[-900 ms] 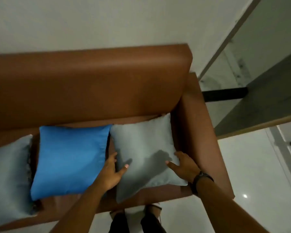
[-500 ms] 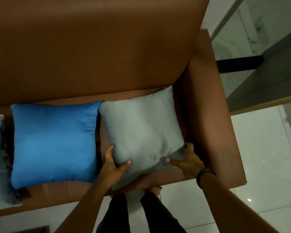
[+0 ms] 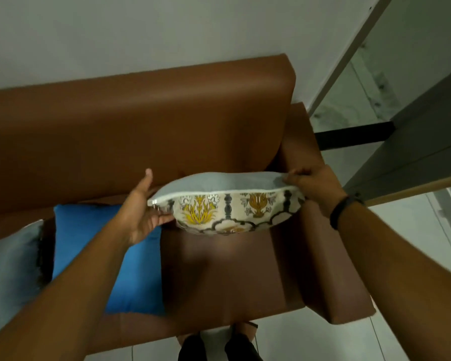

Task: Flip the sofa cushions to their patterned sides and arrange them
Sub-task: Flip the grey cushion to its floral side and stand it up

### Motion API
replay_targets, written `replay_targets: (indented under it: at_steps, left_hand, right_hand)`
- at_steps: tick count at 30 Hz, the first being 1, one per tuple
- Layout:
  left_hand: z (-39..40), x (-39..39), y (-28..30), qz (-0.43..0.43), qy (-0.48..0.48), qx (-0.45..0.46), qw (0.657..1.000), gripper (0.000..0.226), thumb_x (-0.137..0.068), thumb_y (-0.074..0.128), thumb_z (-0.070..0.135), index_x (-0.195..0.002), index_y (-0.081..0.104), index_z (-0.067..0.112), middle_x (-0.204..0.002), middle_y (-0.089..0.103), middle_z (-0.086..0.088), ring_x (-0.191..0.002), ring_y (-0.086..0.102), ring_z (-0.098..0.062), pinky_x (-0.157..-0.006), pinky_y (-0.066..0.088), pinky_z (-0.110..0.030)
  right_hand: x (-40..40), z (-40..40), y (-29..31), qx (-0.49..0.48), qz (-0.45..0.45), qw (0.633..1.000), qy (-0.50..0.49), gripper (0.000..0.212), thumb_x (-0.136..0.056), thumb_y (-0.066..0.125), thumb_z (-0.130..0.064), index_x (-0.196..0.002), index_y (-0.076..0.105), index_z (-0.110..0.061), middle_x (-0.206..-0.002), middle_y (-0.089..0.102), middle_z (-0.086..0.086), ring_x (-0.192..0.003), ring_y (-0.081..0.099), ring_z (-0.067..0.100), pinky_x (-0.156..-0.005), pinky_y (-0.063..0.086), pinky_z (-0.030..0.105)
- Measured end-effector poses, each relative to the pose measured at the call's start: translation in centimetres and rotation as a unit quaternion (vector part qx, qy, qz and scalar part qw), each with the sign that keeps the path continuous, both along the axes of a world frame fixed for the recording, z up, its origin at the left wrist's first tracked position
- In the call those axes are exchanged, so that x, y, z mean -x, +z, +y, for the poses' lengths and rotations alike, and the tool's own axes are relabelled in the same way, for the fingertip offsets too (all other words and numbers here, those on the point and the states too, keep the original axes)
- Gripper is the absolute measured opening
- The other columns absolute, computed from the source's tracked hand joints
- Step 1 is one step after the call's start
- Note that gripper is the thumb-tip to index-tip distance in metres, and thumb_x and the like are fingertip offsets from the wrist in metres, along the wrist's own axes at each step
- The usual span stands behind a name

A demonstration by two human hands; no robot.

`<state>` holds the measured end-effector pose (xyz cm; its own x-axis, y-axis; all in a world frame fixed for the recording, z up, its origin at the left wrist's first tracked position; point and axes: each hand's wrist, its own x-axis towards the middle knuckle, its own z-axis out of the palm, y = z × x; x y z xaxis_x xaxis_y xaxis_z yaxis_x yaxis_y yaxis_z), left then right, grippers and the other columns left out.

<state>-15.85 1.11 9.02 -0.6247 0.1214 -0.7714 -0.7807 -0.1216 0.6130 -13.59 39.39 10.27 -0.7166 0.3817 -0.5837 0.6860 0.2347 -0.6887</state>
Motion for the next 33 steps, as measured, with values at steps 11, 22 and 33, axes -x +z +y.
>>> replay_targets:
  at_steps: [11, 22, 33]
  left_hand:
    - [6.5, 3.3, -4.0, 0.321, -0.093, 0.354, 0.873, 0.093, -0.086, 0.069, 0.065, -0.16, 0.03, 0.025, -0.165, 0.032, -0.006, -0.144, 0.043, -0.026, -0.117, 0.037, -0.053]
    - [1.3, 1.4, -12.2, 0.191, -0.277, 0.625, 0.704, 0.123, -0.081, 0.084, 0.036, -0.167, -0.004, 0.028, -0.174, -0.007, -0.022, -0.155, 0.009, -0.054, -0.112, 0.028, -0.077]
    - [3.8, -1.0, -10.9, 0.24, -0.379, 0.516, 0.73, 0.111, -0.087, 0.072, 0.053, -0.164, -0.008, 0.045, -0.175, -0.015, 0.004, -0.159, 0.001, -0.045, -0.118, 0.022, -0.068]
  right_hand:
    - [5.0, -3.2, -3.8, -0.291, 0.243, 0.915, 0.136, 0.081, -0.085, 0.068, -0.055, -0.152, 0.042, -0.018, -0.157, 0.044, 0.013, -0.143, 0.048, 0.036, -0.116, 0.044, 0.047]
    - [-0.3, -2.4, -10.9, -0.396, 0.012, 0.895, 0.206, 0.104, -0.086, 0.076, -0.043, -0.164, 0.007, -0.04, -0.175, -0.006, 0.015, -0.159, -0.004, 0.049, -0.116, 0.022, 0.078]
    - [-2.0, -7.2, -11.4, -0.262, -0.026, 0.932, 0.249, 0.109, -0.089, 0.074, -0.048, -0.163, -0.007, -0.048, -0.176, -0.009, 0.004, -0.157, 0.014, 0.047, -0.117, 0.03, 0.07]
